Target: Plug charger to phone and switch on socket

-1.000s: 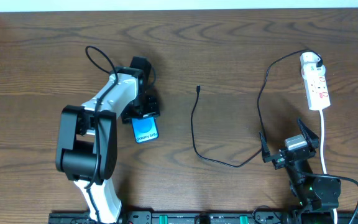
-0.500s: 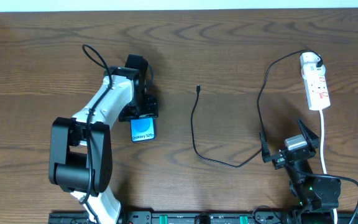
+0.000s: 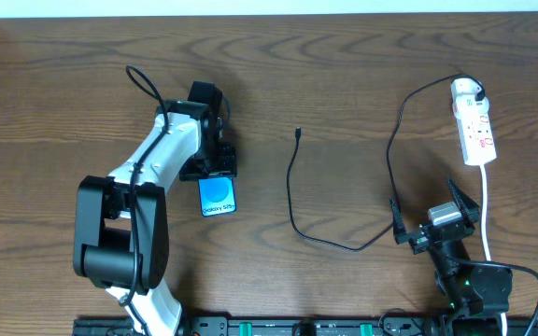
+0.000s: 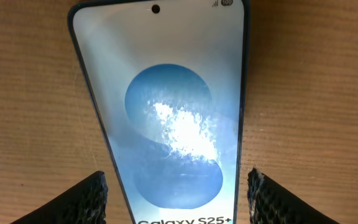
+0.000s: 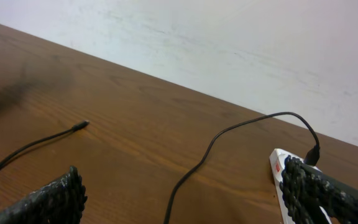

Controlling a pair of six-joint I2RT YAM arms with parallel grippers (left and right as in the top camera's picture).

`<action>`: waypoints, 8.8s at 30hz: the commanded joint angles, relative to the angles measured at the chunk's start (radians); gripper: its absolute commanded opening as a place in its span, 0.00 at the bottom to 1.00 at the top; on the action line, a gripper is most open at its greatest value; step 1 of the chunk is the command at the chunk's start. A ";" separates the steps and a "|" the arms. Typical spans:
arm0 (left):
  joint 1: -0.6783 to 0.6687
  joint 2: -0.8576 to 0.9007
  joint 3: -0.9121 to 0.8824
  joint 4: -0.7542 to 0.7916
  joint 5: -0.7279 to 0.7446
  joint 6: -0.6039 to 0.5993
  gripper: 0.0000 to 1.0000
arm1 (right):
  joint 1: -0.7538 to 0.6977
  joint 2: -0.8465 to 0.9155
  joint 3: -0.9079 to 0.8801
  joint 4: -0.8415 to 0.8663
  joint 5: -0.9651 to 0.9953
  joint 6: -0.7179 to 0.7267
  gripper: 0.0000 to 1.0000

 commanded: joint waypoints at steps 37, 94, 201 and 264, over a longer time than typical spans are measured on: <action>-0.014 0.066 -0.066 0.115 -0.093 -0.179 0.85 | 0.010 -0.006 -0.004 0.000 -0.003 0.006 0.99; -0.018 0.066 -0.165 0.185 -0.018 -0.084 0.98 | 0.010 -0.006 -0.004 0.000 -0.003 0.006 0.99; 0.173 -0.062 -0.091 0.796 1.231 -0.744 0.68 | 0.010 -0.006 -0.004 0.000 -0.003 0.006 0.99; 0.172 -0.062 -0.091 0.797 1.300 -1.260 0.68 | 0.010 -0.006 -0.004 0.000 -0.003 0.006 0.99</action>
